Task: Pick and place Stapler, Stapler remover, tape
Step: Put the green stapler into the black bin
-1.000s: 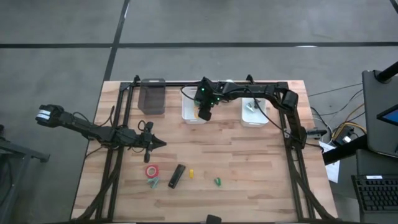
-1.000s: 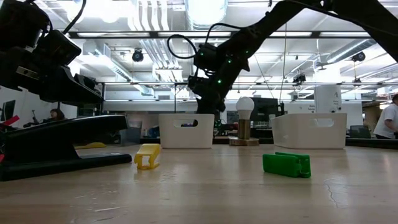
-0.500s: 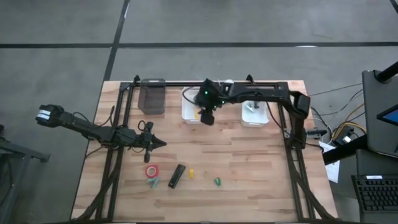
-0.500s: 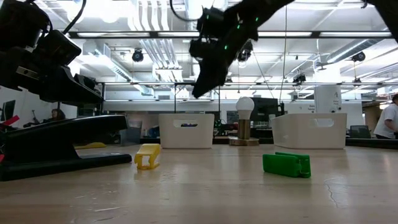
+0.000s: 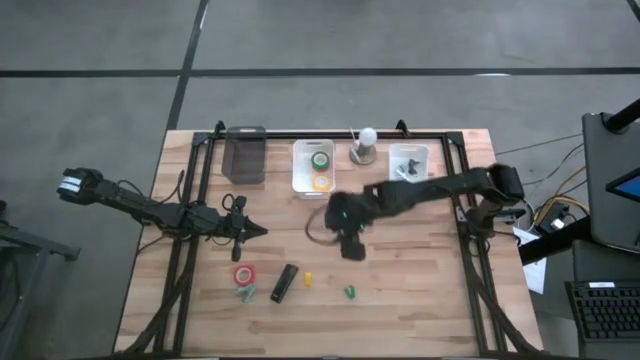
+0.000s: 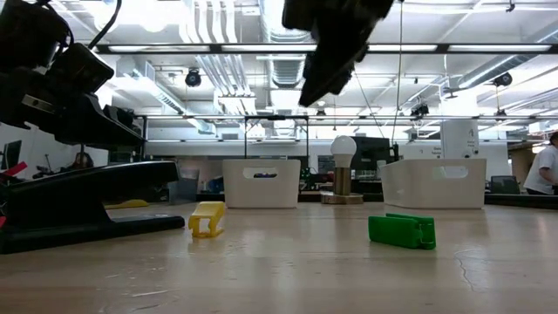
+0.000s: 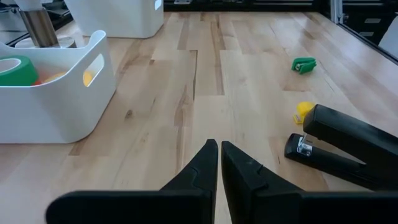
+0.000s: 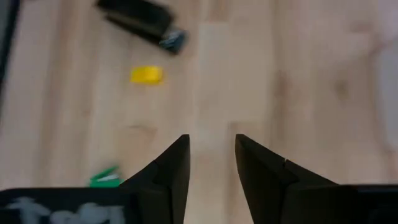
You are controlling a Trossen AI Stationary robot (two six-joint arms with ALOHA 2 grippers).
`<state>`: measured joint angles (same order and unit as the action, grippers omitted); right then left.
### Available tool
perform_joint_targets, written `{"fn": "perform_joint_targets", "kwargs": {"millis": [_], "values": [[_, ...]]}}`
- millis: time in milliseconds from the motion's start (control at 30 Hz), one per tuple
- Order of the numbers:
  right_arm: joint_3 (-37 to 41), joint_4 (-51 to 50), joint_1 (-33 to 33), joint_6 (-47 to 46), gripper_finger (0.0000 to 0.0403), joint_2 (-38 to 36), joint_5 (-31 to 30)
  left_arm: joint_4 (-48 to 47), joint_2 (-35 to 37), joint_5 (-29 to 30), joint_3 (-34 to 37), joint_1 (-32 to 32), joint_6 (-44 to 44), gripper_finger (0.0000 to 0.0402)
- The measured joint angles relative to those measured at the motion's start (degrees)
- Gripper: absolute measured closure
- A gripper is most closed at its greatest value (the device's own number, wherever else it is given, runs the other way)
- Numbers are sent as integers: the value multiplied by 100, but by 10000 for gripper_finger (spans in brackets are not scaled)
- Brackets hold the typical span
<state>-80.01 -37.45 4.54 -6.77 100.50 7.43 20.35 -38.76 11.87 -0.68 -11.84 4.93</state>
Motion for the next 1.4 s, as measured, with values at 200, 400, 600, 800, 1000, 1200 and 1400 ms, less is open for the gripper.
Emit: {"fn": "perform_joint_targets", "kwargs": {"millis": [200, 400, 600, 800, 1000, 1200, 1400], "values": [[377, 55, 915, -784, 278, -62, -721, -1, 0, -1, 1, 0, 0, 378], [856, 231, 1544, -1187, 283, -25, -2091, -5, -1, 0, 0, 0, 0, 378], [1130, 343, 1776, -1383, 292, -29, -2411, -6, 0, 1, 1, 0, 0, 378], [1375, 362, 1912, -1114, 314, -69, -2414, -4, 0, 0, 0, 0, 0, 378], [1478, 956, 1877, -340, 361, -77, -2565, -4, 0, 1, 1, 0, 0, 378], [1405, 1263, 1873, -46, 393, -80, -2518, -6, -1, 1, 0, 0, 0, 378], [1425, 1254, 1892, -1218, 394, -80, -2386, -6, -2, -1, 1, 0, 0, 378]]}}
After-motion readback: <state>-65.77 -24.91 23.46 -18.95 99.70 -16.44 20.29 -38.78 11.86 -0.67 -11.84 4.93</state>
